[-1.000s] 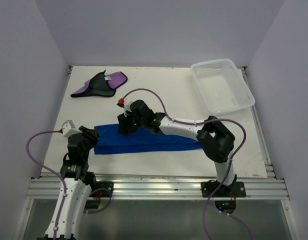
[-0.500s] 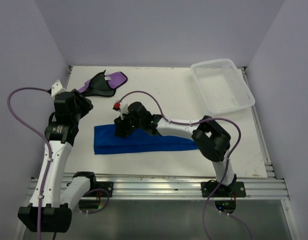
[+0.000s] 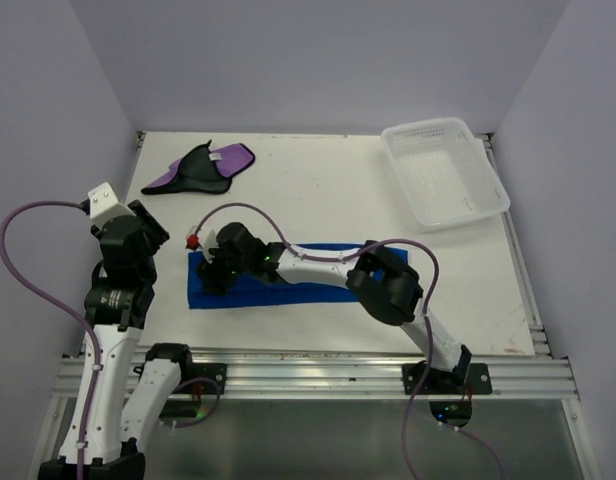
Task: Roll the towels
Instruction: Fold the towel
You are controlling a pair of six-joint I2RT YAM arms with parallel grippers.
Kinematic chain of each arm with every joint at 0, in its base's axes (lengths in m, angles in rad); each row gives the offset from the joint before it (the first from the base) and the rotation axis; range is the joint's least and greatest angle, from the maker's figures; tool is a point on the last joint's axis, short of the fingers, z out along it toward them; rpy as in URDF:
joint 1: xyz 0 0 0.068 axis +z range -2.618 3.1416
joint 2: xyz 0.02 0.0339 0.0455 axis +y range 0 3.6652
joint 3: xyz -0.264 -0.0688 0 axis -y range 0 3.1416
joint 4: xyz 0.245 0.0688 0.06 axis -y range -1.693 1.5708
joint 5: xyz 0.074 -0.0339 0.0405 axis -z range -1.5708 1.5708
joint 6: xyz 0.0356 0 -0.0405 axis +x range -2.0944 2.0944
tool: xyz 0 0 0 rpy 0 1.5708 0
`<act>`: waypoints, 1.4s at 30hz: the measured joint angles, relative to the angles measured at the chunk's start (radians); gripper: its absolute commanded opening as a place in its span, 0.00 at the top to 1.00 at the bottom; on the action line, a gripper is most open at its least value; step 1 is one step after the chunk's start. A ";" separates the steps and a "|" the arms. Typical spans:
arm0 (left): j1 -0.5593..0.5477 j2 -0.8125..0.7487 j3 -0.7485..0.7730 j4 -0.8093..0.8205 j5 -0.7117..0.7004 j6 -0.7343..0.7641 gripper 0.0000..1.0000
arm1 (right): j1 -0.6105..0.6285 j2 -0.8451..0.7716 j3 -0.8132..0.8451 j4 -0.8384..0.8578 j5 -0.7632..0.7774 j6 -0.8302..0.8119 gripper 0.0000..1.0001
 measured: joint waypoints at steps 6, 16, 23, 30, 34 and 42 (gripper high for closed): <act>-0.030 -0.025 -0.066 0.028 -0.050 0.019 0.42 | 0.042 0.069 0.127 -0.064 0.058 -0.097 0.40; -0.034 0.018 -0.046 0.032 -0.062 0.024 0.41 | 0.068 0.163 0.241 -0.161 0.147 -0.200 0.39; -0.034 0.039 -0.040 0.031 -0.045 0.023 0.41 | 0.068 0.206 0.283 -0.193 0.170 -0.228 0.44; -0.034 0.045 -0.040 0.031 -0.018 0.022 0.41 | 0.070 0.206 0.286 -0.193 0.175 -0.231 0.58; -0.034 0.043 -0.040 0.031 -0.011 0.022 0.41 | 0.071 0.206 0.286 -0.193 0.177 -0.231 0.58; -0.035 0.044 -0.040 0.031 -0.002 0.022 0.40 | 0.074 0.206 0.285 -0.191 0.183 -0.224 0.72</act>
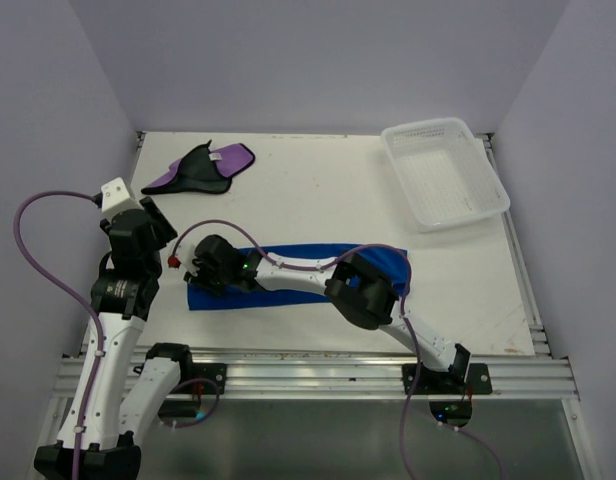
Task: Roll the towels
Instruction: Fold the towel
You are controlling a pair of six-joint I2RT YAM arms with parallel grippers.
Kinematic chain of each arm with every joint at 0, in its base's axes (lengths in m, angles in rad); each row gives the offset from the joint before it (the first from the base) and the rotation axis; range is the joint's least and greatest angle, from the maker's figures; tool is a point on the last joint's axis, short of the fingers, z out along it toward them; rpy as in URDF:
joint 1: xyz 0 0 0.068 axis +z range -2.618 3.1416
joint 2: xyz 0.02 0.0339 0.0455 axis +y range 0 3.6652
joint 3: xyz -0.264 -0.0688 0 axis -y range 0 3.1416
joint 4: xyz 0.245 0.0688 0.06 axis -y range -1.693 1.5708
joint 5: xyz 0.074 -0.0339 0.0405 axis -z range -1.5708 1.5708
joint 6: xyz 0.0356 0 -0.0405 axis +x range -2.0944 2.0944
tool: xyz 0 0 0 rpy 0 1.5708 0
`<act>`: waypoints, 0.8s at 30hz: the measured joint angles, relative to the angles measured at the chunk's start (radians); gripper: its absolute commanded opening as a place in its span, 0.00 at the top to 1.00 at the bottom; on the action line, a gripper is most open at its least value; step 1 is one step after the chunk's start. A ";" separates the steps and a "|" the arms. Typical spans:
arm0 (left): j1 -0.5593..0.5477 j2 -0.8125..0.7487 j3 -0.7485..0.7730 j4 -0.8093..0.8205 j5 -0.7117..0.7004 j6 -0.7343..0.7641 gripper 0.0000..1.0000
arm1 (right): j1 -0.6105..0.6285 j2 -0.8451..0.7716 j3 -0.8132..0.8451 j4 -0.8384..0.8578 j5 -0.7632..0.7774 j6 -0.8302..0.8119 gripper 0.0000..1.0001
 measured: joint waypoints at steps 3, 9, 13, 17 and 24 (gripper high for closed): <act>0.000 0.000 0.000 0.000 0.000 0.000 0.40 | 0.000 0.000 0.000 0.005 0.006 0.009 0.74; 0.000 0.003 0.000 0.000 0.008 0.000 0.40 | 0.000 0.000 0.000 0.006 0.009 0.026 0.59; 0.000 0.004 0.000 0.000 0.015 0.000 0.40 | 0.000 0.000 0.000 0.006 0.010 0.034 0.46; 0.000 0.006 0.000 0.000 0.021 0.000 0.40 | 0.000 0.000 0.000 0.006 0.018 0.035 0.55; 0.000 0.011 0.000 0.000 0.028 0.000 0.40 | 0.000 -0.010 -0.014 0.016 0.037 0.043 0.52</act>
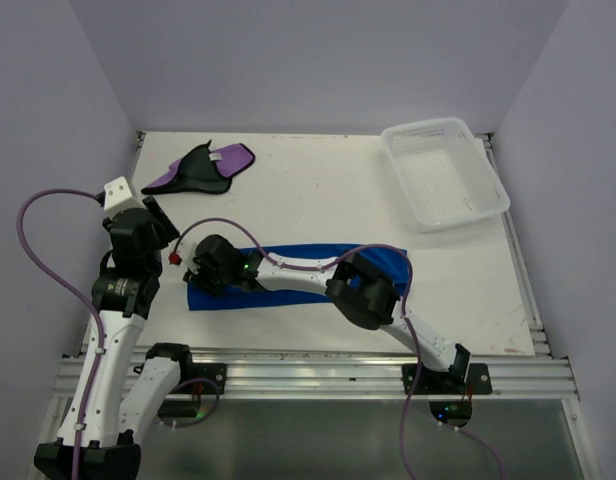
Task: Roll the towels
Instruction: Fold the towel
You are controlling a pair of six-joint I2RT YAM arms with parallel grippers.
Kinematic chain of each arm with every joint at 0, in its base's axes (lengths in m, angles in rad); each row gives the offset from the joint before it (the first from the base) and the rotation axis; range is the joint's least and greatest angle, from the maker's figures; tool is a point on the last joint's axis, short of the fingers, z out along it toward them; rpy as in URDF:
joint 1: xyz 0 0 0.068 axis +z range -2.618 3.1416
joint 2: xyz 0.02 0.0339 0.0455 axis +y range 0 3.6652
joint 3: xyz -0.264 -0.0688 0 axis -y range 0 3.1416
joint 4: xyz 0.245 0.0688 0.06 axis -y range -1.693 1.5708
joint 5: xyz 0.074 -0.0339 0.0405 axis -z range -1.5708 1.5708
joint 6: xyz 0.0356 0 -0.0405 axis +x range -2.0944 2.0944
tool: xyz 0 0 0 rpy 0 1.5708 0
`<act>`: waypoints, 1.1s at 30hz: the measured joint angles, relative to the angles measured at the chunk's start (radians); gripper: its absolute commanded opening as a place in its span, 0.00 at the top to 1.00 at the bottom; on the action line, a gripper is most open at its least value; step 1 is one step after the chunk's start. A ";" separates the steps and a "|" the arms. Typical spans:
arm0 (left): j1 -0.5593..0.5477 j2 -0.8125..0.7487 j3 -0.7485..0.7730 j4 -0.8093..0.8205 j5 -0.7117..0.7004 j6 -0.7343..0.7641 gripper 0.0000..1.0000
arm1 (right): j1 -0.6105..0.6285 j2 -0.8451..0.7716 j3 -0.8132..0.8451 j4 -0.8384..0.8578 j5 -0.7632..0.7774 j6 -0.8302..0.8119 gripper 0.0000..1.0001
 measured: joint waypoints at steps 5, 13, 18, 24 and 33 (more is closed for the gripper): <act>0.000 0.000 0.001 0.000 0.002 0.000 0.40 | 0.000 -0.026 -0.023 0.014 0.009 0.006 0.49; 0.000 0.001 0.004 0.000 0.004 0.000 0.40 | 0.000 -0.047 -0.029 0.035 0.013 0.011 0.99; 0.000 0.001 0.004 0.000 0.008 0.000 0.40 | 0.000 -0.047 -0.029 0.035 0.006 0.024 1.00; 0.000 0.000 0.004 0.000 0.015 0.000 0.40 | 0.000 -0.047 -0.029 0.035 0.001 0.033 1.00; 0.000 -0.002 0.008 -0.001 0.016 0.000 0.40 | 0.000 -0.077 -0.055 0.040 -0.045 0.102 1.00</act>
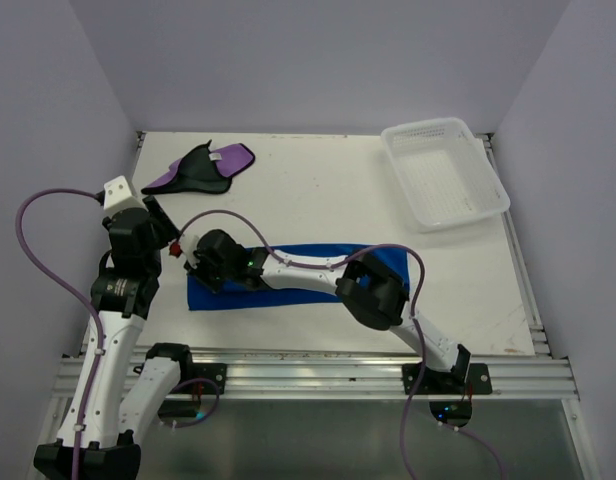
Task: Roll the towels
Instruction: Fold the towel
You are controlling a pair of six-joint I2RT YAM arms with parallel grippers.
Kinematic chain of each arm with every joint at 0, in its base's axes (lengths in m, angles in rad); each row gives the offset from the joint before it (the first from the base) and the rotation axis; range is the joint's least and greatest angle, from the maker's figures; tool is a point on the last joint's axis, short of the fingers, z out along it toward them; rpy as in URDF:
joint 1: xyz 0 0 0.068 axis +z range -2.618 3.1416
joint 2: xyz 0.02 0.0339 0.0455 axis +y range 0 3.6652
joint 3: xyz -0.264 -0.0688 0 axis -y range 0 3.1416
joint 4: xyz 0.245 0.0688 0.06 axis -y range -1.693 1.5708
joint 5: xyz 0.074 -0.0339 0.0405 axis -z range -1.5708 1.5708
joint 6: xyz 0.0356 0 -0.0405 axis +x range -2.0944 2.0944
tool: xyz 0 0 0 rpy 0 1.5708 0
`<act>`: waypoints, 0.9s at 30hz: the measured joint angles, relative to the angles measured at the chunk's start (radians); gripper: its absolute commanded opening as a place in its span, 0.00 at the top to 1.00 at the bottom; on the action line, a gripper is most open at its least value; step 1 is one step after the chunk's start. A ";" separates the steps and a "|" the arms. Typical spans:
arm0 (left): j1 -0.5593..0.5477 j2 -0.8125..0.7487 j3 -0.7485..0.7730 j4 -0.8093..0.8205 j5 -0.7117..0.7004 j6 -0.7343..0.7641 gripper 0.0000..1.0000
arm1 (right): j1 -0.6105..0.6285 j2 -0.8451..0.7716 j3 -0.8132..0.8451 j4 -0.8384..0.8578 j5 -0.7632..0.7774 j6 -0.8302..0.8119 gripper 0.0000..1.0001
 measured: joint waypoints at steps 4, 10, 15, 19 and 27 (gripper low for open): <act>0.000 0.000 0.003 0.000 0.000 0.000 0.40 | 0.001 -0.022 -0.004 0.000 -0.006 0.032 1.00; 0.000 0.000 0.011 0.003 0.000 0.000 0.40 | 0.008 -0.033 -0.005 -0.001 -0.018 0.068 1.00; 0.000 0.000 0.011 0.003 0.000 0.000 0.40 | 0.023 -0.033 -0.010 -0.004 -0.029 0.087 1.00; 0.000 0.000 0.011 0.003 0.001 0.000 0.40 | 0.040 -0.041 -0.042 0.003 -0.029 0.094 1.00; 0.000 0.002 0.011 0.003 0.002 0.000 0.40 | 0.058 -0.077 -0.113 0.007 -0.033 0.109 1.00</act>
